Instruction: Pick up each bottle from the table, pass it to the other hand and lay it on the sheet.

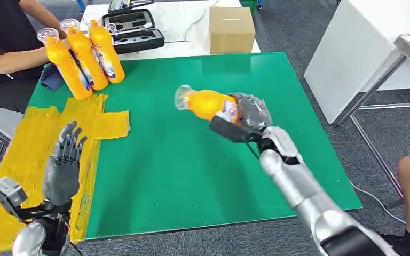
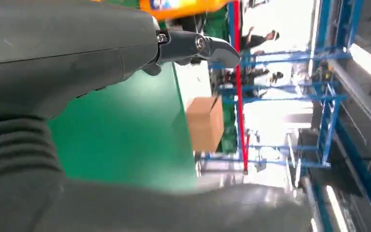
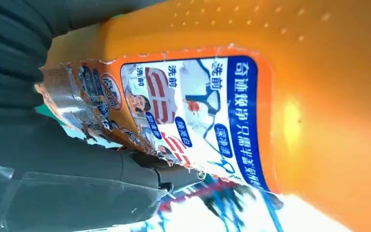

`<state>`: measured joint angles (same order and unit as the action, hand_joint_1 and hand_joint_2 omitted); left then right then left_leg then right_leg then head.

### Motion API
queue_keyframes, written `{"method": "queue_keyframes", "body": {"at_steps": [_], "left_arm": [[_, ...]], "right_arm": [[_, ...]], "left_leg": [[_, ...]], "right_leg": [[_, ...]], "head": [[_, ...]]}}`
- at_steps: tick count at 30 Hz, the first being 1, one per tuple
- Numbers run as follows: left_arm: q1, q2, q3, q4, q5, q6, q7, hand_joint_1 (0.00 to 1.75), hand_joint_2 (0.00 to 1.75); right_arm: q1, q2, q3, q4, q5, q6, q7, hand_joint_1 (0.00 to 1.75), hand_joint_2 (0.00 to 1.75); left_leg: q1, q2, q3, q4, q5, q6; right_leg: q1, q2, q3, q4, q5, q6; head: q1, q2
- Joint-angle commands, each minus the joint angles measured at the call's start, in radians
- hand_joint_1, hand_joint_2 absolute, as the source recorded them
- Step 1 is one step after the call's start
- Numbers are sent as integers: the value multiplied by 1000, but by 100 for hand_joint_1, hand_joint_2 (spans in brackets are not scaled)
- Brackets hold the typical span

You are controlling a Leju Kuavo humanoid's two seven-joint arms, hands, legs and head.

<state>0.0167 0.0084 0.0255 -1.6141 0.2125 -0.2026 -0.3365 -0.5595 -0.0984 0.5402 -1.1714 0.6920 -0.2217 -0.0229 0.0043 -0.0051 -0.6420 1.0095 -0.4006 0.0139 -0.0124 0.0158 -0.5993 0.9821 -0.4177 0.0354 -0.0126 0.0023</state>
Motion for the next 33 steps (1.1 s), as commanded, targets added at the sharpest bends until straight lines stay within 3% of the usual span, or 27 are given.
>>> {"method": "queue_keyframes", "body": {"at_steps": [1,6,10,33], "left_arm": [[32,10,-88,-62,2,-35,18,0,175],[18,10,-181,-81,-110,-41,-40,0,175],[-26,-20,-263,-105,-285,67,-87,0,175],[-60,-41,-279,-88,-328,129,-106,0,175]], "right_arm": [[98,46,-17,-247,-8,-38,-34,175,175],[124,97,33,-233,-41,-14,-64,175,175],[126,150,74,-195,-101,18,-77,175,175],[93,229,174,-94,-172,95,-75,175,175]], "left_leg": [[0,0,2,0,-1,-1],[0,1,5,0,-1,-1],[1,-1,4,0,-1,-1],[0,1,4,0,0,-1]], "right_leg": [[1,-2,3,0,-1,-1],[0,-1,5,0,-1,-2],[1,-3,4,0,-1,-2],[0,-1,4,0,0,-1]], "head": [[0,0],[0,0],[0,0],[0,0]]}}
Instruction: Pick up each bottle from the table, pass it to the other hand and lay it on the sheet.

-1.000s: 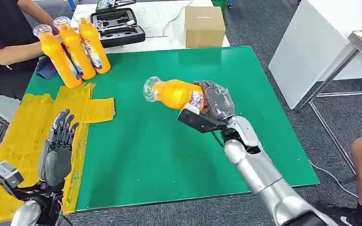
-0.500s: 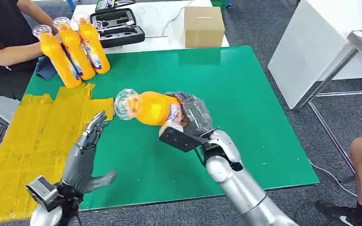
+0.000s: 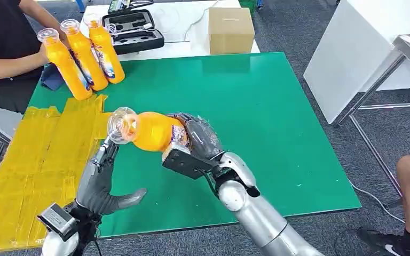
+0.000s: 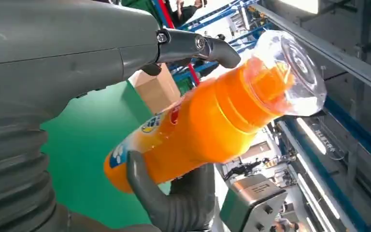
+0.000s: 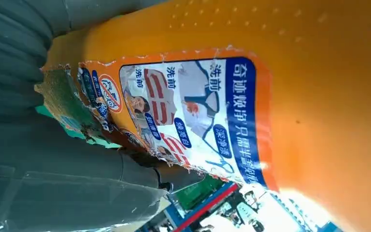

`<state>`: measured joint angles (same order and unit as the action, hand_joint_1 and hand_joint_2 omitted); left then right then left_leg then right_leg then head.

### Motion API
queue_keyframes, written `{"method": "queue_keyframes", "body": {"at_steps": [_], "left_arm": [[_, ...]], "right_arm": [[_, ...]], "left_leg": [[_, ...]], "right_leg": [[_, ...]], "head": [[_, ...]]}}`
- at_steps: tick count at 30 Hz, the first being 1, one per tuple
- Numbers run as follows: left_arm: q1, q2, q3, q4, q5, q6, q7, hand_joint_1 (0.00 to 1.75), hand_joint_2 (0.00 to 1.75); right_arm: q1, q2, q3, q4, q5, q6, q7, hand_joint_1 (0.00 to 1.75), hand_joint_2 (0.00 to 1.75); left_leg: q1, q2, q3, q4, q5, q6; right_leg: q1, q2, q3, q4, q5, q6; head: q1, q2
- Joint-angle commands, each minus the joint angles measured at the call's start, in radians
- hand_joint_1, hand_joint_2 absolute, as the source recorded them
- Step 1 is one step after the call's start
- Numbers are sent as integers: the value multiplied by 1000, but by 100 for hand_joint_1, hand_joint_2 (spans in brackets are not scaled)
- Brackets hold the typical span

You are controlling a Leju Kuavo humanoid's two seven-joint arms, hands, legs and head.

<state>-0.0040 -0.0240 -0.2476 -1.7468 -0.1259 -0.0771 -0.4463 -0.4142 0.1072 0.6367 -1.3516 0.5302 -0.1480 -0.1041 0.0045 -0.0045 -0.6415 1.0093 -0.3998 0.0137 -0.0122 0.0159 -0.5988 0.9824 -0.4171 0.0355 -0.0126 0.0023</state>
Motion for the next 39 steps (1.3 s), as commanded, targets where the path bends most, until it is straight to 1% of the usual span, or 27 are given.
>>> {"method": "queue_keyframes", "body": {"at_steps": [1,3,5,6,8,9,10,11,12,16,17,18,19,20,24,25,26,28,29,30,31,32,34,35,36,37,39], "left_arm": [[-44,-11,-2,52,14,5,5,0,175],[-48,-13,-1,59,17,4,6,0,175],[-50,-14,1,65,31,-2,12,0,175],[-51,-13,1,68,31,-3,12,0,175],[-50,-20,11,72,53,-5,22,0,175],[-49,-21,16,75,74,-11,30,0,175],[-49,-18,20,79,89,-16,37,0,175],[-48,-17,27,80,109,-23,41,0,175],[-47,-12,30,83,131,-37,45,0,175],[-38,0,45,104,246,-113,67,0,175],[-38,1,44,106,246,-115,67,0,175],[-38,0,43,105,246,-115,67,0,175],[-40,1,41,104,246,-117,68,0,175],[-42,2,37,104,246,-120,68,0,175],[-44,2,36,104,246,-121,68,0,175],[-47,1,33,104,246,-122,68,0,175],[-48,2,32,105,247,-123,68,0,175],[-50,1,29,107,247,-126,68,0,175],[-52,0,30,107,245,-123,66,0,175],[-52,-2,30,106,243,-120,64,0,175],[-53,-2,28,106,243,-121,64,5,175],[-53,-2,28,106,243,-121,64,5,175],[-53,-2,28,106,243,-121,64,5,175],[-52,-4,31,103,244,-118,58,168,175],[-51,-7,32,97,241,-115,48,175,175],[-51,-8,31,95,235,-112,43,175,175],[-51,-11,29,87,225,-107,38,175,175]], "right_arm": [[-50,28,95,81,-9,26,6,175,175],[-47,29,126,71,-7,33,8,175,175],[-41,30,155,59,-5,38,8,175,175],[-38,32,169,55,-1,42,9,175,175],[-27,33,204,38,31,30,12,175,175],[-21,31,224,27,43,29,21,175,175],[-19,30,231,21,42,31,22,175,175],[-17,28,239,14,43,30,24,175,175],[-17,23,246,8,43,30,24,175,175],[-10,11,269,0,45,34,24,175,175],[-9,12,276,5,45,36,24,175,175],[-6,13,277,6,45,35,24,175,175],[-8,15,282,13,45,36,24,175,175],[-10,17,288,21,45,38,24,175,175],[-11,18,291,25,45,40,24,175,175],[-12,21,294,32,45,41,24,175,175],[-12,21,295,34,45,42,24,175,175],[-10,24,301,39,46,45,23,175,175],[-10,26,305,40,46,46,23,175,175],[-10,27,308,41,47,48,23,175,175],[-11,27,311,42,46,49,23,175,175],[-11,27,311,42,46,49,23,175,175],[-11,27,311,42,46,49,23,175,175],[-12,27,312,43,46,50,23,175,175],[-14,28,312,47,46,51,23,175,175],[-15,28,312,48,46,52,23,175,175],[-15,27,309,53,46,54,23,175,175]], "left_leg": [[0,1,5,0,-2,-1],[0,0,3,0,0,-1],[0,1,6,0,-2,-1],[0,0,4,-1,-1,-1],[0,1,4,-1,-1,-1],[0,1,7,-1,-2,-1],[0,0,3,-1,-1,-1],[0,0,6,-1,-2,-1],[0,0,4,-1,-1,-1],[0,0,5,-1,-1,-1],[0,0,3,-1,0,0],[0,0,5,-1,-1,-1],[0,0,4,-2,-1,-1],[0,1,6,-1,-2,-1],[0,0,4,-1,0,-1],[0,0,6,-1,-2,-1],[0,0,3,-1,0,-1],[0,0,7,-1,-2,-1],[0,-1,4,-1,-1,-1],[0,-1,6,-2,-1,-1],[0,-1,10,-2,-2,-2],[1,0,10,-1,-3,-2],[0,-1,6,-1,-1,-1],[0,-1,6,-1,-2,-1],[0,-1,7,-1,-2,-1],[0,0,4,-1,-1,-1],[0,-1,6,-1,-2,-1]], "right_leg": [[0,-1,5,0,-1,-2],[0,-1,2,0,0,-1],[0,-1,5,0,-2,-2],[0,-1,4,0,-1,-1],[0,-1,4,-1,-1,-1],[1,-1,6,-1,-2,-2],[0,-1,3,-1,-1,-1],[1,-1,5,-1,-2,-2],[1,-1,4,-1,-1,-1],[0,-2,4,-1,-1,-1],[0,-1,2,-1,0,-1],[0,-1,5,-1,-1,-2],[0,-1,4,-1,-1,-1],[1,-1,6,-1,-2,-2],[0,-1,3,-1,-1,-1],[1,-2,6,-1,-2,-2],[0,-1,2,-1,-1,-1],[1,-2,6,-1,-2,-2],[0,-2,4,-1,-1,-1],[0,-3,5,-1,-2,-2],[1,-3,9,-2,-3,-3],[1,-3,10,-1,-3,-3],[1,-2,5,-1,-1,-2],[1,-3,6,-1,-2,-2],[1,-3,7,-1,-2,-2],[1,-2,4,-1,-1,-1],[1,-3,6,-1,-2,-2]], "head": [[0,0],[0,0],[0,0],[0,0],[0,0],[0,0],[0,0],[0,0],[0,0],[0,0],[0,0],[0,0],[0,0],[0,0],[0,0],[0,0],[0,0],[0,0],[0,0],[0,0],[0,0],[0,0],[0,0],[0,0],[0,0],[0,0],[0,0]]}}
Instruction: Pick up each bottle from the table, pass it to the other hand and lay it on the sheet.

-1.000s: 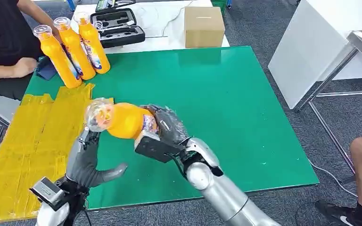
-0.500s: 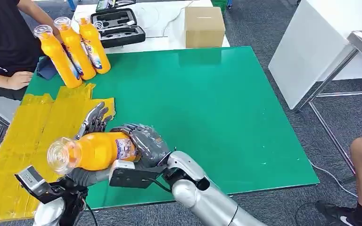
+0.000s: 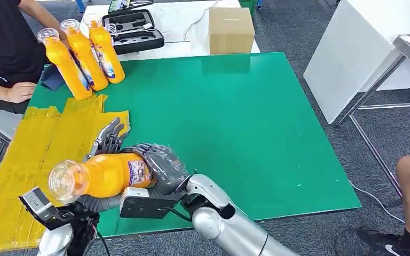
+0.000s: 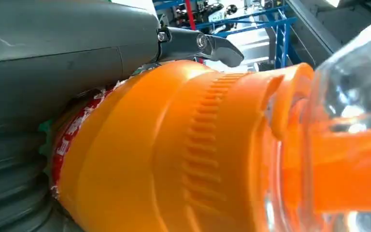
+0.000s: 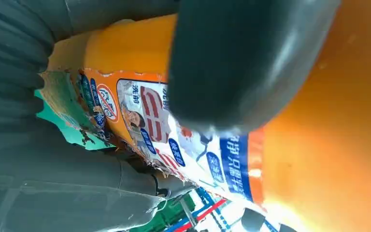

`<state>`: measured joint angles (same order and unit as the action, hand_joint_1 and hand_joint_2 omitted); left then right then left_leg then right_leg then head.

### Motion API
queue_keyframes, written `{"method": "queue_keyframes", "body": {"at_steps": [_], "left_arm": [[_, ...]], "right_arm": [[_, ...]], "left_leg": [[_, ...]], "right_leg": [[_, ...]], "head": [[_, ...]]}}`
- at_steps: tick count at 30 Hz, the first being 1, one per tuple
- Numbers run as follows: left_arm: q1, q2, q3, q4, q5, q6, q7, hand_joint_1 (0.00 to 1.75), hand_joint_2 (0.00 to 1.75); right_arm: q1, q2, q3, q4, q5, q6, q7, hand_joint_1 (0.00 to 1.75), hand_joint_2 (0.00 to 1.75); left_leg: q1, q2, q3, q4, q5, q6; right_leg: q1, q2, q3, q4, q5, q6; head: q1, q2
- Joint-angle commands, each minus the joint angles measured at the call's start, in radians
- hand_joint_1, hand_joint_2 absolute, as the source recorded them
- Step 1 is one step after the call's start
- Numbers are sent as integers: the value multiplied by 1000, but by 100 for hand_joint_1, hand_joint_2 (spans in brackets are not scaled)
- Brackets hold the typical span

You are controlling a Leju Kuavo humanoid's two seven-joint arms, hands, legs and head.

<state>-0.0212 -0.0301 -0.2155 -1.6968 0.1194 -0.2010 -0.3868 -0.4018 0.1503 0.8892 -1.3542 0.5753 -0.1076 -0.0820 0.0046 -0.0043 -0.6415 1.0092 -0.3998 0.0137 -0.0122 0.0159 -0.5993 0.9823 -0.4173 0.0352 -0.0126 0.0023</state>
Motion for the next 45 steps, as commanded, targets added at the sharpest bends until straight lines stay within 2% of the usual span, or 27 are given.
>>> {"method": "queue_keyframes", "body": {"at_steps": [1,17,18,19,20,21,22,28,29,36,42,44,45], "left_arm": [[-34,-5,-4,37,-20,17,-21,175,175],[-39,-12,10,46,-5,18,-27,175,175],[-38,-13,12,45,-4,18,-28,175,175],[-37,-14,15,42,-3,21,-29,175,175],[-37,-15,18,40,-2,24,-29,175,175],[-34,-14,22,34,-5,31,-30,175,175],[-33,-12,24,31,-7,33,-30,175,175],[-27,-8,50,27,-31,65,-29,175,175],[-23,-7,61,24,-47,80,-32,175,175],[-20,-6,74,20,-61,93,-35,175,175],[-34,-8,107,8,-290,256,-60,175,175],[-34,-8,107,8,-290,256,-60,175,175],[-45,2,102,22,-449,347,-34,175,175]], "right_arm": [[-28,-17,55,56,1,14,1,175,175],[-33,-16,50,79,-1,27,5,171,175],[-32,-17,48,79,-1,27,6,175,175],[-28,-19,41,79,0,20,12,173,175],[-26,-21,35,80,0,15,14,136,175],[-19,-23,20,80,1,1,18,7,175],[-16,-28,11,79,3,-5,16,0,175],[-2,-50,-43,48,-5,-24,12,0,175],[5,-61,-58,32,0,-27,12,0,0],[14,-67,-73,18,3,-31,12,0,0],[48,-81,-115,-27,14,-34,10,0,0],[48,-81,-115,-27,14,-34,10,0,0],[56,-81,-123,-37,22,-36,11,0,0]], "left_leg": [[0,-1,4,-1,0,-1],[0,-1,5,-1,-1,-1],[0,-1,2,-1,0,0],[0,-1,6,-1,-1,-1],[0,-1,4,-1,-1,-1],[0,-1,3,-1,0,0],[0,-1,5,-1,-1,-1],[0,-1,3,-1,0,0],[0,-2,5,-1,-1,-1],[0,-1,4,0,-1,-1],[0,-2,4,0,-1,-1],[0,-1,2,0,0,0],[0,-2,4,0,-1,-1]], "right_leg": [[0,-2,4,-1,-1,-1],[1,-3,5,-1,-1,-1],[0,-2,2,-1,0,-1],[1,-3,6,-1,-1,-2],[1,-2,4,-1,-1,-1],[0,-2,3,-1,0,-1],[1,-3,5,-1,-1,-1],[0,-2,3,-1,-1,-1],[1,-3,6,-1,-1,-1],[0,-2,5,0,-1,-1],[1,-3,5,0,-1,-1],[0,-2,2,0,-1,-1],[1,-3,4,0,-2,-1]], "head": [[0,0],[0,0],[0,0],[0,0],[0,0],[0,0],[0,0],[0,0],[0,0],[0,0],[0,0],[0,0],[0,0]]}}
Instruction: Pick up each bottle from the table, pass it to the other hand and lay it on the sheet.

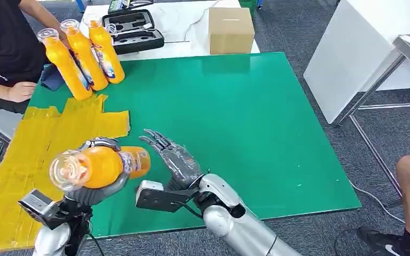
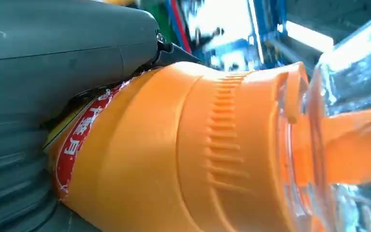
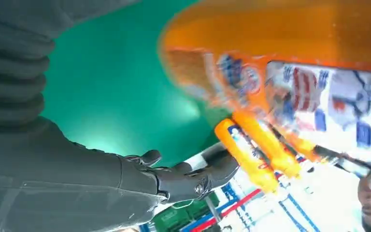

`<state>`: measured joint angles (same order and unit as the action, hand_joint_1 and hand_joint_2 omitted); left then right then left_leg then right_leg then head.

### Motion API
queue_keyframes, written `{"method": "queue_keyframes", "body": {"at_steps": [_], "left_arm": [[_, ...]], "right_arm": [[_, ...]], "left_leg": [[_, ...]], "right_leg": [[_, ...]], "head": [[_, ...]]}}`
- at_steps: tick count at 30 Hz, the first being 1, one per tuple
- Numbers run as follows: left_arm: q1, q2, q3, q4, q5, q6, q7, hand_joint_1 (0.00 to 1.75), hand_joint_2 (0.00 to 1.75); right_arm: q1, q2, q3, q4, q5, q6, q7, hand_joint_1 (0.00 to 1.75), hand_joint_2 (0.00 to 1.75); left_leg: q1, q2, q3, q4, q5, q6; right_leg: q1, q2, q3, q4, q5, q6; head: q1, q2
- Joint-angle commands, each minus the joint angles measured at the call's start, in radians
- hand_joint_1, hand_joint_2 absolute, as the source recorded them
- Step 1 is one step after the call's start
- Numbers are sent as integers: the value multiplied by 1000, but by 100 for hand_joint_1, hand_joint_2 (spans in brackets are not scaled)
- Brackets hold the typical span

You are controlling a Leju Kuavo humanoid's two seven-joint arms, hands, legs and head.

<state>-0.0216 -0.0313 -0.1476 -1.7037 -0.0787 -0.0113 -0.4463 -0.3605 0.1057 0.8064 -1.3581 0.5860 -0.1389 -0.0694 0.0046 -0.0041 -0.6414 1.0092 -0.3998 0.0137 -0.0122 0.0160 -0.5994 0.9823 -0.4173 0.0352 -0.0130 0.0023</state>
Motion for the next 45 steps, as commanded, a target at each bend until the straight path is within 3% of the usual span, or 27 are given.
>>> {"method": "queue_keyframes", "body": {"at_steps": [1,4,6,10,14,16,21,29,30,31,36,37,38,45], "left_arm": [[-61,7,35,49,-434,262,60,175,175],[-116,51,29,153,-1097,495,272,175,175],[-159,91,21,282,-1303,534,379,175,175],[-250,116,30,533,-1369,596,446,175,175],[-257,119,29,552,-1365,608,444,175,175],[-276,119,34,595,-1368,556,471,175,175],[-419,143,0,937,-1404,494,502,175,175],[-455,134,-8,1119,-1319,417,397,175,175],[-456,136,-9,1120,-1311,407,385,131,175],[-453,143,-19,1117,-1308,403,368,14,175],[-452,145,-19,1116,-1307,404,367,14,175],[-457,143,-15,1122,-1301,385,386,0,0],[-461,144,-37,1125,-1340,387,451,0,0],[-423,160,-50,1042,-1386,476,509,0,0]], "right_arm": [[24,-36,-51,-48,20,-4,0,0,0],[31,-29,-69,-84,33,21,12,0,0],[26,-30,-77,-96,24,34,22,0,0],[25,-37,-83,-103,10,38,20,0,0],[25,-37,-83,-105,10,38,20,0,0],[27,-39,-79,-108,11,39,21,0,0],[31,-53,-68,-123,10,39,20,0,0],[23,-57,-72,-113,-2,56,21,0,0],[20,-57,-73,-109,-6,61,17,0,0],[16,-56,-72,-104,-9,65,15,0,0],[15,-55,-72,-103,-9,65,15,0,0],[16,-53,-71,-101,-10,66,14,0,0],[20,-50,-72,-98,-9,68,15,0,0],[34,-55,-76,-108,-7,67,14,0,0]], "left_leg": [[0,-2,2,0,0,-1],[0,-3,1,-1,1,0],[0,-5,5,-1,0,-1],[-1,-3,5,-3,1,-1],[0,-1,4,-1,1,-1],[0,-1,4,-1,1,-1],[0,-5,7,-2,1,-2],[0,-1,6,-1,0,-2],[0,-1,6,-1,0,-2],[0,-1,3,-1,1,-1],[0,-2,6,-1,1,-2],[0,-2,8,-2,1,-2],[0,-2,7,-1,1,-2],[0,-2,9,-2,2,-2]], "right_leg": [[1,-3,3,0,-1,-1],[0,-4,2,0,-1,-1],[0,-6,6,0,-2,-2],[0,-4,5,-1,0,-1],[0,-2,3,0,0,-1],[0,-2,4,0,-1,-1],[0,-6,7,-1,-1,-2],[0,-3,6,0,-1,-2],[0,-3,5,0,-1,-1],[0,-2,3,0,0,-1],[0,-2,7,0,0,-1],[0,-2,8,0,0,-2],[0,-2,7,0,0,-2],[0,-2,10,-1,0,-2]], "head": [[1,0],[0,0],[0,0],[0,0],[0,0],[0,0],[1,0],[0,0],[0,0],[0,0],[0,0],[0,0],[0,0],[0,0]]}}
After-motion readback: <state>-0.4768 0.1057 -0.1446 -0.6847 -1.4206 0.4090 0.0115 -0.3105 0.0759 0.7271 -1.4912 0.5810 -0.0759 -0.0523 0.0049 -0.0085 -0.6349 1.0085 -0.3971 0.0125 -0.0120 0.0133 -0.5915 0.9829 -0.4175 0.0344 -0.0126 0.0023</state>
